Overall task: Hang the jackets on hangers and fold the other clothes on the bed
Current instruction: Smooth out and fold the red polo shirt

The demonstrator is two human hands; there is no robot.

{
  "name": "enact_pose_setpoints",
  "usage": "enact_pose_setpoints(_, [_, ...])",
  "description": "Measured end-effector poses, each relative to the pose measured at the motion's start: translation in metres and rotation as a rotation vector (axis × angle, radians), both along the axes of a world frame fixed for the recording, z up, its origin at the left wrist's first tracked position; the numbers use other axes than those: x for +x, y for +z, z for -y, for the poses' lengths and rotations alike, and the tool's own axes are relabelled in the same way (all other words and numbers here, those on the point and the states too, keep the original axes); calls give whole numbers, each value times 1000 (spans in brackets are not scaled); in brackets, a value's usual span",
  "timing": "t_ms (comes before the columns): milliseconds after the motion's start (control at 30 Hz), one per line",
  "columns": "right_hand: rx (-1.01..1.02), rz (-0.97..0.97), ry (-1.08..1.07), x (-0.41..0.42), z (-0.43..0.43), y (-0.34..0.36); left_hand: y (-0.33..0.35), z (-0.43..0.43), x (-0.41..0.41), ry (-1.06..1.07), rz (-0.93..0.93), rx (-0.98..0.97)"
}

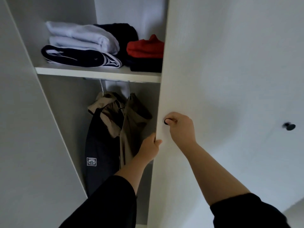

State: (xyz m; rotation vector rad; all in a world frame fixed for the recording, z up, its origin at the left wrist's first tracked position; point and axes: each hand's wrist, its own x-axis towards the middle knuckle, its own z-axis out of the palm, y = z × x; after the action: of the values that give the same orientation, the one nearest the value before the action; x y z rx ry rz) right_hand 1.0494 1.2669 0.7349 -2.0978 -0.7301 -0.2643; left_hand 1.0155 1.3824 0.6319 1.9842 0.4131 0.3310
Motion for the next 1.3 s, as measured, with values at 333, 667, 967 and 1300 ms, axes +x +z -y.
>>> enact_pose_setpoints(333, [-203,171,56,5,7,4,3,-10,1,92,-107,152])
enact_pose_setpoints(667, [-59,-68,296,-104,-49,27,76,-54,-203,262,-40,244])
enact_pose_setpoints(967, [178,-483,645,-292,-149,30,112,-95,-449,580,559,1208])
enact_pose_setpoints(1300, [323,-872,974,-386,-192,36,95,-144,-494,761,312,-504])
